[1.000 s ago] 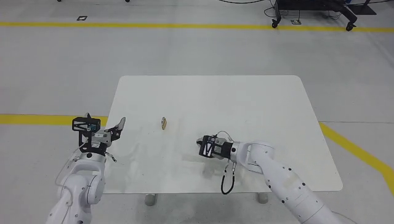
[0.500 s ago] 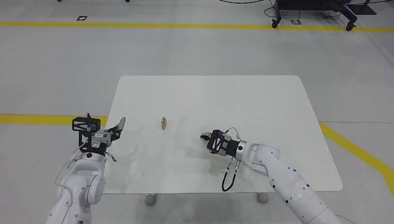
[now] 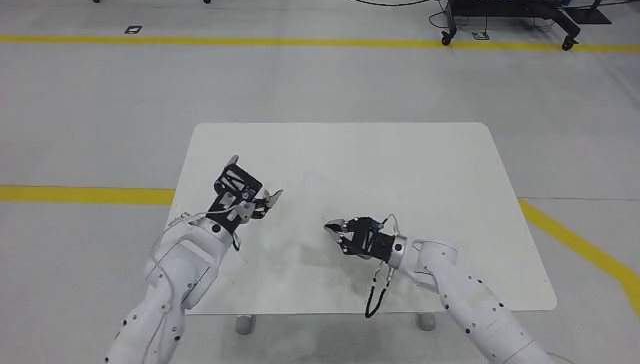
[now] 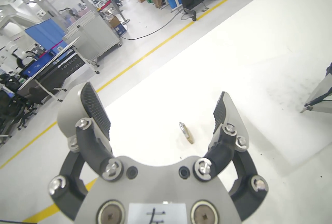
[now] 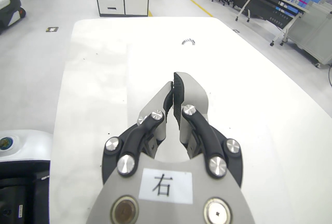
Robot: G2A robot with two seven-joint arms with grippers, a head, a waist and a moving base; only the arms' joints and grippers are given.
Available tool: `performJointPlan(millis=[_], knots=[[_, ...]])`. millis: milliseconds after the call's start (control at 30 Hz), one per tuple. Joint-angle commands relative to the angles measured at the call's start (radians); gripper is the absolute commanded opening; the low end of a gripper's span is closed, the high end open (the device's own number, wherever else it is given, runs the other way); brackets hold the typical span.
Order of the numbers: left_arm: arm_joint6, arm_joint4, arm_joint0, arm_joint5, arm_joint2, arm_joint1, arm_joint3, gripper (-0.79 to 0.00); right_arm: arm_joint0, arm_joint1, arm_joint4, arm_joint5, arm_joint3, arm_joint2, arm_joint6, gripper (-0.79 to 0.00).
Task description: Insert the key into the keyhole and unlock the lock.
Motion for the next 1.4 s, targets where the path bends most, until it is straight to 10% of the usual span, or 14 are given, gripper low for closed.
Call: performJointPlan(millis=[0, 333, 700, 900, 1200, 1367], knots=[[-0.053, -0.044, -0.076, -0.042, 0.065, -0.011, 0.058, 0.0, 0.016, 0.0, -0.034, 0.002, 0.042, -0.009, -0.095, -0.785], [-0.158, -0.01, -0.315, -0.049, 0.273, -0.059, 0.291, 0.0, 0.1, -0.025, -0.02, 0.071, 0.255, -0.062, -0.25, -0.785], [-0.142, 0.093, -0.372, -0.065, 0.342, -0.076, 0.462, 0.0, 0.139, -0.046, 0.0, 0.144, 0.327, -0.094, -0.268, -0.785], [-0.088, 0.081, -0.344, -0.014, 0.257, -0.062, 0.439, 0.0, 0.133, -0.05, 0.025, 0.186, 0.313, -0.086, -0.249, -0.785], [-0.031, -0.111, -0.127, -0.028, -0.038, -0.015, 0.128, 0.0, 0.091, -0.04, 0.032, 0.165, 0.183, -0.069, -0.209, -0.785], [-0.031, -0.111, -0.127, -0.028, -0.038, -0.015, 0.128, 0.0, 0.091, -0.04, 0.032, 0.165, 0.183, -0.069, -0.209, -0.785]])
